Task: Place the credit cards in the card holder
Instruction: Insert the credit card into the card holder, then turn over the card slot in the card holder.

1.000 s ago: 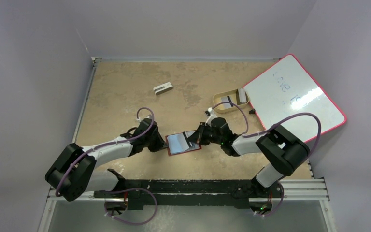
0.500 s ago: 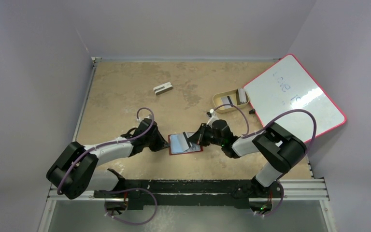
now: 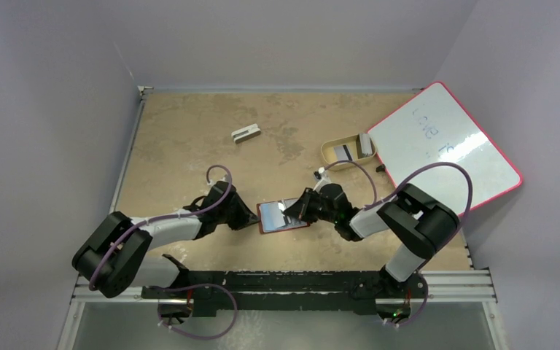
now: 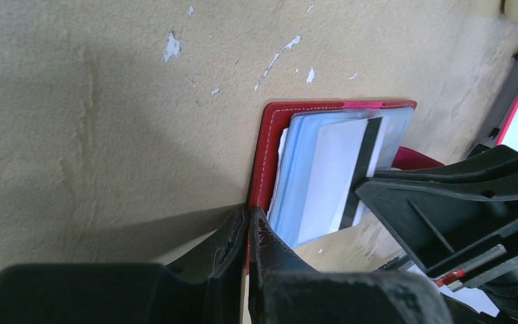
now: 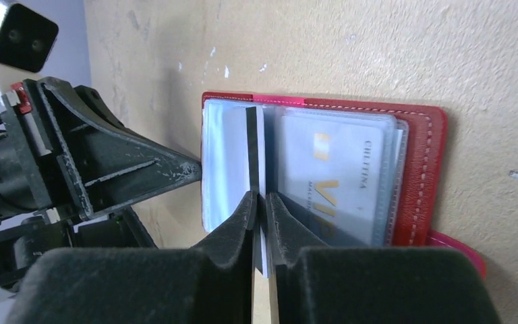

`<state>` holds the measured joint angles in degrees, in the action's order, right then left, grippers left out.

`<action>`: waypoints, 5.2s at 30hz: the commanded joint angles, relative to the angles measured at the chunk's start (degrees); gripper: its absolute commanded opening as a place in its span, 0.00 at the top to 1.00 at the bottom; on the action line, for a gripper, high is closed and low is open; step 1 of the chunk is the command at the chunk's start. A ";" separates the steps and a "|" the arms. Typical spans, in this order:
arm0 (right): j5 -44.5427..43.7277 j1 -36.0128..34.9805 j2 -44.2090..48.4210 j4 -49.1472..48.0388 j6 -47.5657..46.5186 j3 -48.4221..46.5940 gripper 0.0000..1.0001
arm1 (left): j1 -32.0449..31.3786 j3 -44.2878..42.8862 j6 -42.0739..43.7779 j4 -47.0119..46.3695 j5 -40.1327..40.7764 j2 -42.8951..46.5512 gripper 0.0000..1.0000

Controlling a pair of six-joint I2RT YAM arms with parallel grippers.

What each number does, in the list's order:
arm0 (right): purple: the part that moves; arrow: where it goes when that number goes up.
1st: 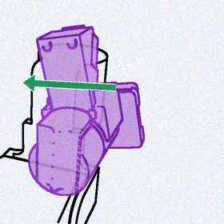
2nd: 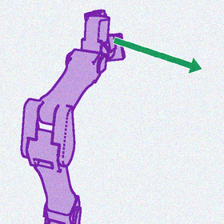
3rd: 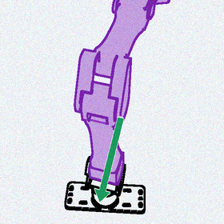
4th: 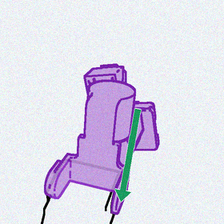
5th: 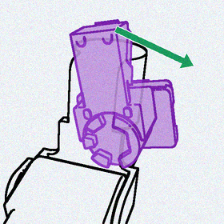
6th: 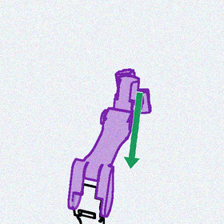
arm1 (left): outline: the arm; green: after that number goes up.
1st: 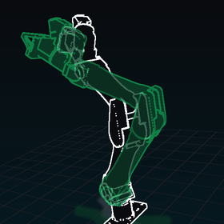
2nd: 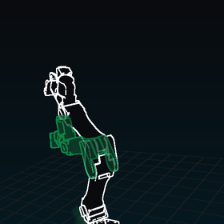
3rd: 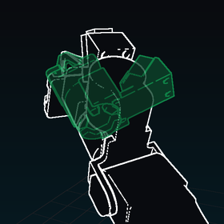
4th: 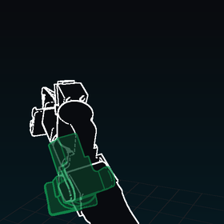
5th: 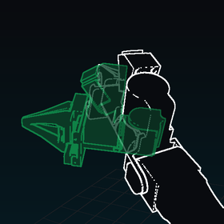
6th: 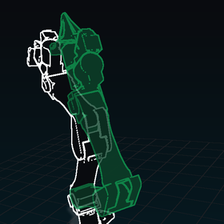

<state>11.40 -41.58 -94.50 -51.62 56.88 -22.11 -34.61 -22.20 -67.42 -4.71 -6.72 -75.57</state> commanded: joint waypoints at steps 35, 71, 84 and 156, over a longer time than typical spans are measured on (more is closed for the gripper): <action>-1.61 -5.97 2.64 28.55 -8.76 -14.03 0.72 | -1.34 -1.85 -0.15 2.59 0.49 -1.25 0.95; -10.32 -6.01 13.38 43.03 -12.35 -17.38 0.65 | -1.68 -1.05 -1.13 4.22 2.41 5.14 0.78; -21.65 -5.88 14.41 54.46 -16.03 -19.54 0.65 | -1.67 -2.26 1.91 1.52 0.85 1.20 0.64; -18.05 -1.92 17.21 47.12 -16.18 -14.70 0.60 | -3.95 -5.18 9.41 -3.73 2.26 5.63 1.00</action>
<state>-6.55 -43.13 -77.38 -6.15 41.30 -34.63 -38.35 -24.49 -61.23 -14.44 -7.51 -70.59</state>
